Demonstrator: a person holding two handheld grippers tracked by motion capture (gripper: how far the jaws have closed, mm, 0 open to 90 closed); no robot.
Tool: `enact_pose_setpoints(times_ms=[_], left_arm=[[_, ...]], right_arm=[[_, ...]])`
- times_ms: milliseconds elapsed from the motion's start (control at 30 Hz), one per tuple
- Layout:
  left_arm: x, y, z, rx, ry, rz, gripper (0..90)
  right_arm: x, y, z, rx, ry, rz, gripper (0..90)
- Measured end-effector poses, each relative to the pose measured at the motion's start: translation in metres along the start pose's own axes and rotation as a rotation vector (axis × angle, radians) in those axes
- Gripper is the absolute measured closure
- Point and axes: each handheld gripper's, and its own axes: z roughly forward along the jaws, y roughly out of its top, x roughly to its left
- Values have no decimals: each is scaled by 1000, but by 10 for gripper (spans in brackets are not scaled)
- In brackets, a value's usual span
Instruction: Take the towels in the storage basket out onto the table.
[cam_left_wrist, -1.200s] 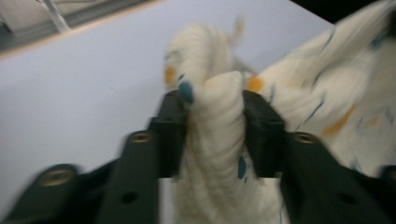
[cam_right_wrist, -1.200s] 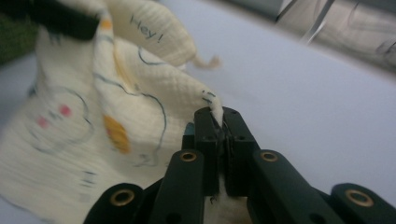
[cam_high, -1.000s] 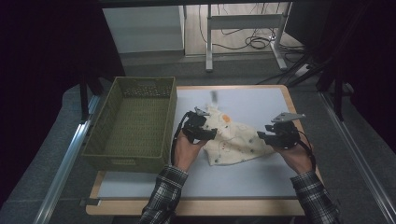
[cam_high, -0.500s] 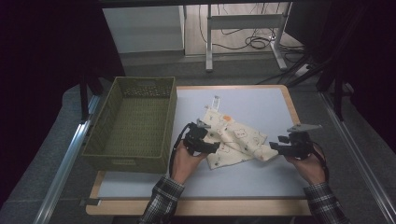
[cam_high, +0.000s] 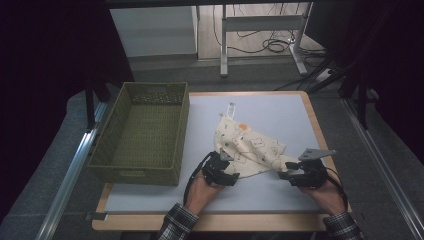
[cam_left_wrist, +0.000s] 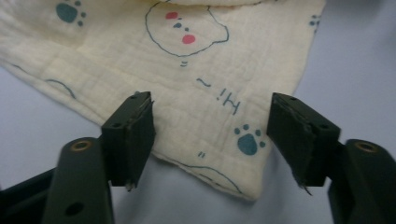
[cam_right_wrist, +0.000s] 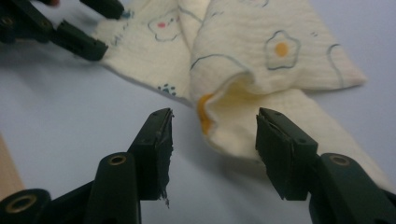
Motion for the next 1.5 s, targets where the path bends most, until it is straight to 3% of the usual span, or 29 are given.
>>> enact_pose_setpoints(times_ms=[33,67,100,133,200,233,267,333,400,467,567,700,767,800,833,867,967,1000,1067,1200,1333,1433,1467,1500], left_arm=[[-3,-1,-1,-13,-30,9,479],[-3,-1,-1,-13,-30,9,541],[-5,-2,-1,-20,-35,18,646],[-6,-3,-1,-29,-57,23,646],[-9,-3,-2,-29,-64,38,844],[-9,-2,-3,-18,-61,50,884],[-7,-1,-8,-5,-79,36,896],[-5,-1,-13,-3,-84,34,897],[-1,-1,-33,-19,-91,19,898],[1,-2,-42,-23,-92,15,898],[1,-11,-62,-5,-101,3,894],[1,-23,-67,18,-114,-20,889],[3,-32,-67,30,-113,-46,870],[6,-34,-68,12,-104,-67,697],[6,-34,-68,12,-104,-67,659],[8,-32,-69,-3,-99,-73,659],[10,-15,-67,-38,-69,-80,495],[10,-15,-67,-38,-69,-80,472],[10,1,-57,-44,-26,-68,445],[17,15,-44,-53,-4,-80,408],[28,37,-20,-68,51,-94,356],[34,42,-13,-67,90,-93,324],[38,44,-8,-66,98,-110,312],[41,45,-5,-66,103,-116,312]], right_arm=[[4,0,8,35,-27,-23,590],[4,0,8,35,-27,-23,590],[6,1,12,49,-51,-30,764],[6,1,12,49,-51,-30,764],[7,4,12,41,-56,-7,858],[6,6,9,26,-56,-2,869],[4,13,-1,-1,-70,3,871],[4,16,-6,-10,-76,7,871],[-2,24,-23,-40,-107,21,868],[-5,26,-28,-45,-119,31,865],[-15,23,-37,-12,-147,76,822],[-19,11,-33,37,-173,104,761],[-23,0,-29,67,-167,130,680],[-27,-7,-28,77,-175,137,631],[-27,-7,-28,77,-175,137,631],[-29,-9,-30,69,-174,147,606],[-36,-4,-41,26,-201,159,568],[-36,-4,-41,26,-201,159,568],[-42,7,-43,5,-216,160,569],[-48,16,-38,1,-224,164,574],[-63,36,-16,-4,-230,176,576],[-67,44,-4,-7,-221,181,572],[-70,50,12,4,-217,178,570],[-70,50,12,4,-217,178,570]])
